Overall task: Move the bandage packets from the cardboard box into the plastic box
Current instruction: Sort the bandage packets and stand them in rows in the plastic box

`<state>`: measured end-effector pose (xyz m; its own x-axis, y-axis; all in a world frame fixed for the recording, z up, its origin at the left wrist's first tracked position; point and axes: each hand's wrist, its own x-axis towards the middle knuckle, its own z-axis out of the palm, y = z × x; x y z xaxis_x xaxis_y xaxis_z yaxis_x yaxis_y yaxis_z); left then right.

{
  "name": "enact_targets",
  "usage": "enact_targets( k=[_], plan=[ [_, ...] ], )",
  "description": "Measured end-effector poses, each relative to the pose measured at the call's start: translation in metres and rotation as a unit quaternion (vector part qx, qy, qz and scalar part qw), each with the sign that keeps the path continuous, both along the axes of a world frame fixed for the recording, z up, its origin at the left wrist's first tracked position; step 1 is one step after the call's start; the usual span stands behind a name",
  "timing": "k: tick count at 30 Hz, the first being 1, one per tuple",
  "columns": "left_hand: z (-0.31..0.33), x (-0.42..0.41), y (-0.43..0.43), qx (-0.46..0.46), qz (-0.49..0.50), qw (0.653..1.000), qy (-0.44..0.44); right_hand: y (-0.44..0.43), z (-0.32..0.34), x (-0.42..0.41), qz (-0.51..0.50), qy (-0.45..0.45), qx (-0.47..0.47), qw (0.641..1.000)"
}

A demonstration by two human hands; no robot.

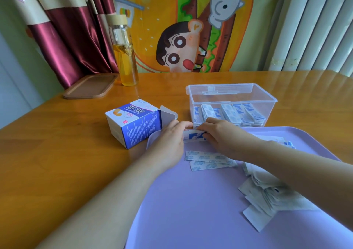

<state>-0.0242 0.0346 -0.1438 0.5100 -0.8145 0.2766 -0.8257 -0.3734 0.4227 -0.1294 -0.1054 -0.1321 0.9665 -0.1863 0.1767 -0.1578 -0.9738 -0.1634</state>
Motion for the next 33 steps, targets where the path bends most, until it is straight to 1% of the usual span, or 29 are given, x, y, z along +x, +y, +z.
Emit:
enact_targets(
  k=[3,7,10,12,13,16,18,21,24,26,28,30,31,33],
  plan=[
    [-0.002,-0.001,-0.001,0.035,-0.014,0.999,-0.028,0.004,0.002,0.002,0.000,-0.020,0.061,0.998],
    [-0.002,-0.003,-0.002,0.077,-0.023,0.996,-0.048,0.008,0.005,0.002,-0.016,-0.027,0.084,0.996],
    [0.001,-0.005,0.000,0.072,-0.012,0.995,-0.064,0.011,0.013,0.001,-0.024,-0.062,0.094,0.993],
    [0.006,-0.008,0.002,0.029,-0.016,0.998,-0.046,0.012,0.026,0.000,-0.027,-0.098,0.096,0.990],
    [0.011,-0.010,0.003,-0.005,-0.023,0.999,-0.027,0.012,0.036,-0.001,-0.029,-0.120,0.111,0.986],
    [0.036,-0.020,0.001,-0.103,-0.041,0.993,0.031,0.010,0.069,-0.005,-0.032,-0.175,0.218,0.960],
    [0.058,-0.024,-0.008,-0.143,-0.036,0.988,0.049,0.005,0.089,-0.008,-0.032,-0.193,0.270,0.943],
    [0.087,-0.025,-0.029,-0.170,-0.031,0.984,0.037,-0.005,0.112,-0.008,-0.032,-0.215,0.274,0.937],
    [0.106,-0.024,-0.051,-0.179,-0.038,0.983,0.027,-0.026,0.129,0.001,-0.061,-0.244,0.264,0.931],
    [0.115,-0.016,-0.068,-0.171,-0.041,0.983,0.052,-0.045,0.137,0.006,-0.086,-0.241,0.260,0.931],
    [0.120,0.000,-0.081,-0.144,-0.015,0.987,0.065,-0.064,0.140,0.010,-0.123,-0.213,0.243,0.938],
    [0.124,0.017,-0.089,-0.088,0.012,0.994,0.059,-0.084,0.140,0.011,-0.164,-0.164,0.227,0.946],
    [0.125,0.022,-0.090,-0.051,0.009,0.997,0.060,-0.092,0.138,0.011,-0.174,-0.132,0.233,0.948],
    [0.125,0.029,-0.096,0.046,-0.029,0.998,0.042,-0.105,0.134,0.012,-0.177,-0.065,0.263,0.946]
  ],
)
